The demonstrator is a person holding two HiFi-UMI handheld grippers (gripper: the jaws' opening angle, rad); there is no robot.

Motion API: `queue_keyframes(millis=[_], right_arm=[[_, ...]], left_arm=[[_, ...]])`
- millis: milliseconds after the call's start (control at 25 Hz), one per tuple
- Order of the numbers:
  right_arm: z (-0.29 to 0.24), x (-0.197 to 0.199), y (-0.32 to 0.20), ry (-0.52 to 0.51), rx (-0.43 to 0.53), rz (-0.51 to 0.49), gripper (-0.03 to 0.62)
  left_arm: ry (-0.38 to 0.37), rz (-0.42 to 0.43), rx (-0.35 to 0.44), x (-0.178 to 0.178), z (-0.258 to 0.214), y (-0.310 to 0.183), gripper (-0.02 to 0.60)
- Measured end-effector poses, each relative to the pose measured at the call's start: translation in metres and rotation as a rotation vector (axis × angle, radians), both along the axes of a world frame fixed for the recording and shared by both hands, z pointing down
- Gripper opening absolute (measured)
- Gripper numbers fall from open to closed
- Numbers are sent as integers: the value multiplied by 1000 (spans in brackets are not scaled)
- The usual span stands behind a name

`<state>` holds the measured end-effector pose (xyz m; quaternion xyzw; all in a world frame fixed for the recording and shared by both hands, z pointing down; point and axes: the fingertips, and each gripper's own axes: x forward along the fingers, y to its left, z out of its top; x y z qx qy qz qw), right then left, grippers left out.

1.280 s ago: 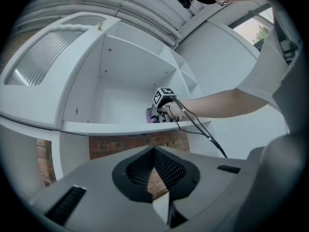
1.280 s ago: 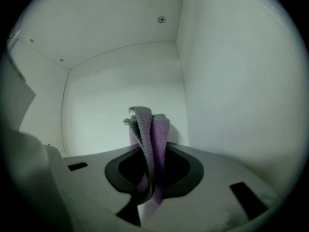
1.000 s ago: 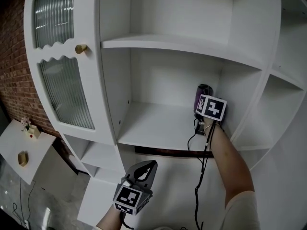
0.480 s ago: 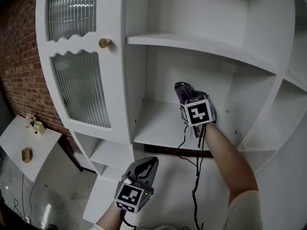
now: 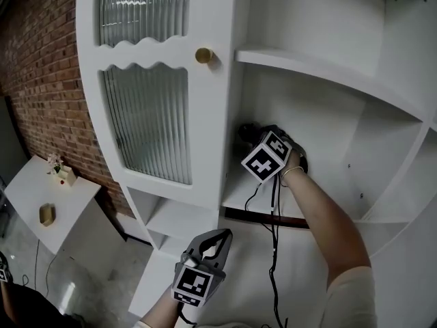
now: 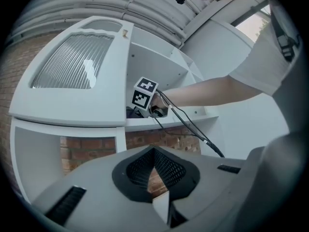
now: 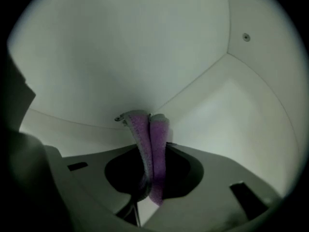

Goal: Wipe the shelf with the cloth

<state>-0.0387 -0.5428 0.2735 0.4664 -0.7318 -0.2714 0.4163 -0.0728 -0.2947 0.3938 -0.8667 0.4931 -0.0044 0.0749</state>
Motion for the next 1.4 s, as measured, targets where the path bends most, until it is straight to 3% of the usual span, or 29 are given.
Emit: queue_keyframes(millis=[240, 760, 1400], right_arm=[[22, -13, -8, 142, -68, 2, 81], [38, -15, 18, 254, -197, -22, 80], [45, -21, 126, 348, -242, -123, 80]], left_arm=[[10, -7, -4, -19, 3, -4, 14], [16, -6, -15, -36, 10, 1, 14], [17, 21, 7, -27, -2, 41, 14]])
